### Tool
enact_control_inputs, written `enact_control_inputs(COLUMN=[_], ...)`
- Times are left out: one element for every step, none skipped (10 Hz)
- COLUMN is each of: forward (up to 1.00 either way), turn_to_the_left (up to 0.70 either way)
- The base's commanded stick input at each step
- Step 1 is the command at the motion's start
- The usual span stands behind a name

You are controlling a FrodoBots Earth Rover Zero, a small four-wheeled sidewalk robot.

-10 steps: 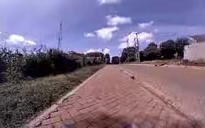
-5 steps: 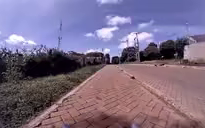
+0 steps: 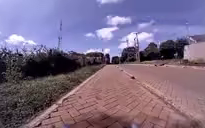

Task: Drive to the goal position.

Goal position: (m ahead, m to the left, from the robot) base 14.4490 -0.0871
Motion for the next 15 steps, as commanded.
enact_control_inputs(forward=[1.0, 1.0, 1.0, 1.0, 1.0, 1.0, 1.0, 1.0, 1.0, 1.0, 1.0, 1.0, 1.0, 1.0, 1.0], turn_to_the_left=[-0.09, -0.11, -0.19, -0.16, -0.34, -0.23, -0.03, -0.32, -0.28, -0.05, 0.0, 0.0, -0.16, 0.0, 0.0])
